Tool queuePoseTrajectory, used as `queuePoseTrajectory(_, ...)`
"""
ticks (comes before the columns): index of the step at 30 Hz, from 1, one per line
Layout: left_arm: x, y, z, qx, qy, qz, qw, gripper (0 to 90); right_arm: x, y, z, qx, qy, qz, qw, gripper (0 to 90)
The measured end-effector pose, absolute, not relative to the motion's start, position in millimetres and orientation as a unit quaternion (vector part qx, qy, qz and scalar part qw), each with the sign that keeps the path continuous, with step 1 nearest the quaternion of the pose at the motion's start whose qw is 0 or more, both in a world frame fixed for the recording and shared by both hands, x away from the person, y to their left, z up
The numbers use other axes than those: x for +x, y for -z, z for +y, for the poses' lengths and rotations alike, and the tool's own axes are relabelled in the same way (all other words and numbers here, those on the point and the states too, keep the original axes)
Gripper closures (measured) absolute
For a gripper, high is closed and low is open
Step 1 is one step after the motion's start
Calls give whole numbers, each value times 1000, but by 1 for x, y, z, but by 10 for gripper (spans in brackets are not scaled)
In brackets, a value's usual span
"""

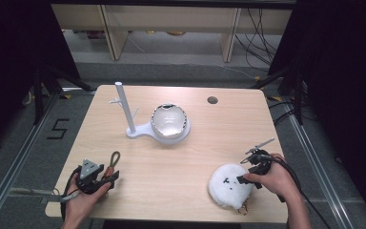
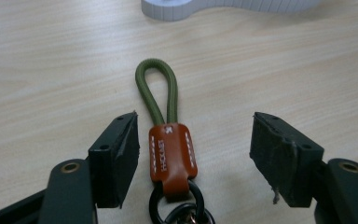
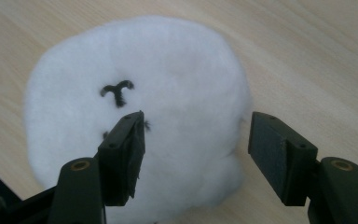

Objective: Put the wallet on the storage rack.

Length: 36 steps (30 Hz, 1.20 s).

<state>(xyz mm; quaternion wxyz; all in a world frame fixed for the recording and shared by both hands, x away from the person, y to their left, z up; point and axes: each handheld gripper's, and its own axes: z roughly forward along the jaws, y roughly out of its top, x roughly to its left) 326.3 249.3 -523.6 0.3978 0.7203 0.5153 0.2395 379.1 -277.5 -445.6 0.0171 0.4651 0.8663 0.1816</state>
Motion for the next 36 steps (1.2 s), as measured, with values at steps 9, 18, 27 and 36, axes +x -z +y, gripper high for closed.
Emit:
queuePoseTrajectory(9,326,526,252,715,-232,528,395,327,405,452,-277,451,-144,881,-13,339)
queuePoseTrajectory(18,325,526,249,721,-240,522,388,331,417,465,-269,444,-133,885,-36,332)
queuePoseTrajectory(27,325,526,248,723,-241,523,382,336,425,466,-264,430,-112,895,-46,365)
queuePoseTrajectory(36,325,526,249,724,-236,521,387,343,428,472,-258,421,-83,902,-45,402)
